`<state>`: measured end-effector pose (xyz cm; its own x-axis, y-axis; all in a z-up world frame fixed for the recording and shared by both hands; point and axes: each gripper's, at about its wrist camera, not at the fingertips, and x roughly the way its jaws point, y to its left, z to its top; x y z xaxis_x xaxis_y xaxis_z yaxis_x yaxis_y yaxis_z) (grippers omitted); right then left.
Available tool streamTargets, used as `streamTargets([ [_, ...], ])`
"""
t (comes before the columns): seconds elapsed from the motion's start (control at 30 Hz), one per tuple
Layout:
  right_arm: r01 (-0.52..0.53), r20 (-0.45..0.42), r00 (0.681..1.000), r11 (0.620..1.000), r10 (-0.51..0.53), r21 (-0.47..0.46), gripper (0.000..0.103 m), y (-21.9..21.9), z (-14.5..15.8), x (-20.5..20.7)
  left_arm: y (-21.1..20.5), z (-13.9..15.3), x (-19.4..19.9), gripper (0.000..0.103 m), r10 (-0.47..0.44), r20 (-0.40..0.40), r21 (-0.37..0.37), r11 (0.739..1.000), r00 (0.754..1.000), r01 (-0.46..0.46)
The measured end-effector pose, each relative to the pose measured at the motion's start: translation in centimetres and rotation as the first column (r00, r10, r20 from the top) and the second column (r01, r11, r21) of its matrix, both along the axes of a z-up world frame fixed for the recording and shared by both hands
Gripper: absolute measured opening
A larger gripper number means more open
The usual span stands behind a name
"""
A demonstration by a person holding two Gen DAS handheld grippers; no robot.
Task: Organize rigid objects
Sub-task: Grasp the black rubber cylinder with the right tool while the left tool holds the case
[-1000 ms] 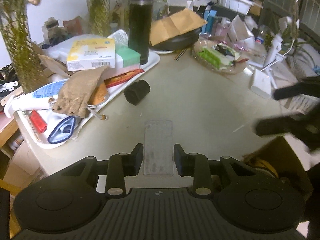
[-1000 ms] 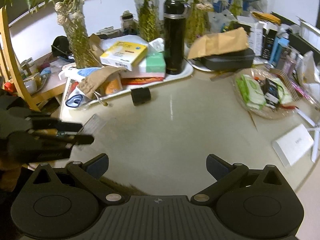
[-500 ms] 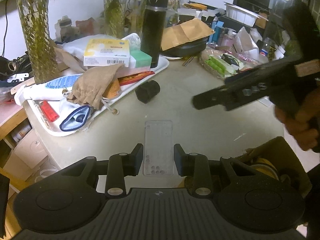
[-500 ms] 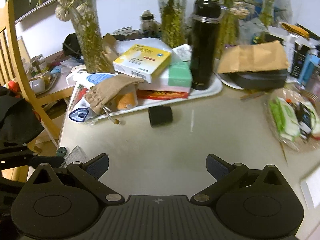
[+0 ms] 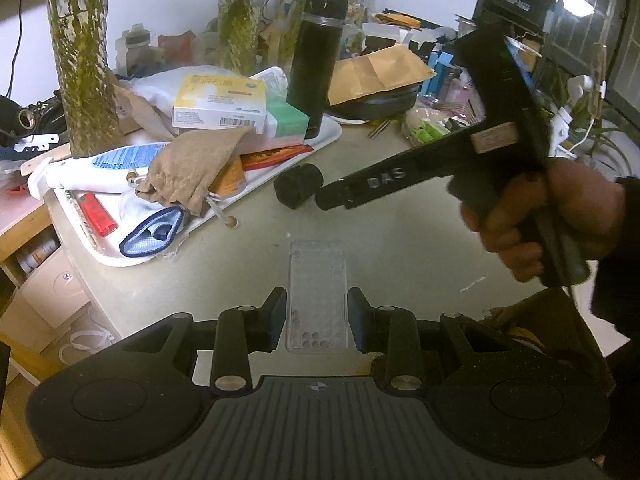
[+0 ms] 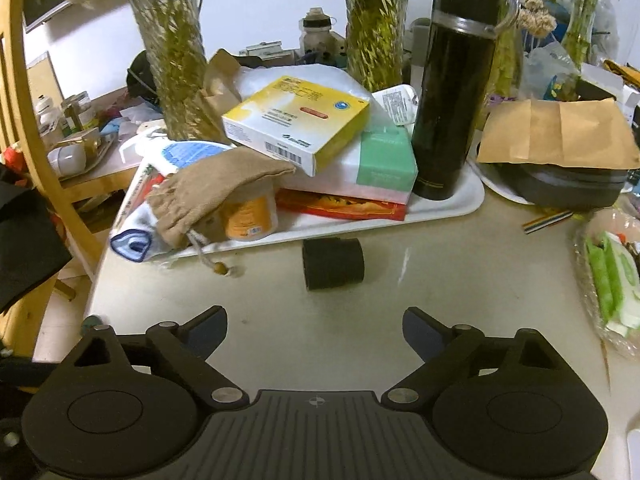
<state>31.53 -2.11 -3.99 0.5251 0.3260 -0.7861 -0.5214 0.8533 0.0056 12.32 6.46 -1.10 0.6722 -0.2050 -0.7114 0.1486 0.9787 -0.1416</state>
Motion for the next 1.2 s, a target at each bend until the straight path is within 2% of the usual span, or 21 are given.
streamTargets([
  [0.4,0.018,-0.021,1.000,1.000,-0.018,0.007,0.084,1.1,-3.0,4.2,0.4,-0.1,0.3,0.033,-0.006,-0.004,-0.020,1.000,1.000,0.006],
  [0.6,0.014,-0.024,1.000,1.000,-0.014,-0.003,0.074,1.8,-4.6,5.6,0.0,-0.1,0.5,0.033,-0.020,-0.007,-0.018,1.000,1.000,0.020],
  [0.7,0.007,-0.022,1.000,1.000,-0.008,-0.005,0.067,2.3,-5.0,6.1,-0.5,-0.2,0.5,0.033,-0.037,-0.005,-0.003,0.999,0.999,0.037],
  [0.8,-0.005,-0.020,1.000,1.000,0.005,-0.004,0.049,2.4,-5.1,6.5,-0.7,-0.3,0.4,0.033,-0.043,-0.001,0.005,0.999,0.999,0.043],
  [0.87,-0.017,-0.035,0.999,1.000,0.017,-0.009,0.048,2.5,-5.1,6.4,-0.6,-0.3,0.5,0.033,-0.038,-0.003,0.006,0.999,0.999,0.038],
  [0.93,-0.020,-0.015,1.000,0.999,0.019,-0.025,0.048,2.4,-4.8,6.0,-0.6,-0.4,0.5,0.033,-0.037,-0.006,0.008,0.999,0.999,0.037],
  [1.2,-0.003,-0.001,1.000,0.999,0.003,-0.042,0.048,0.2,-1.9,3.7,-0.9,-0.5,0.4,0.033,-0.025,-0.010,0.036,0.999,1.000,0.025],
])
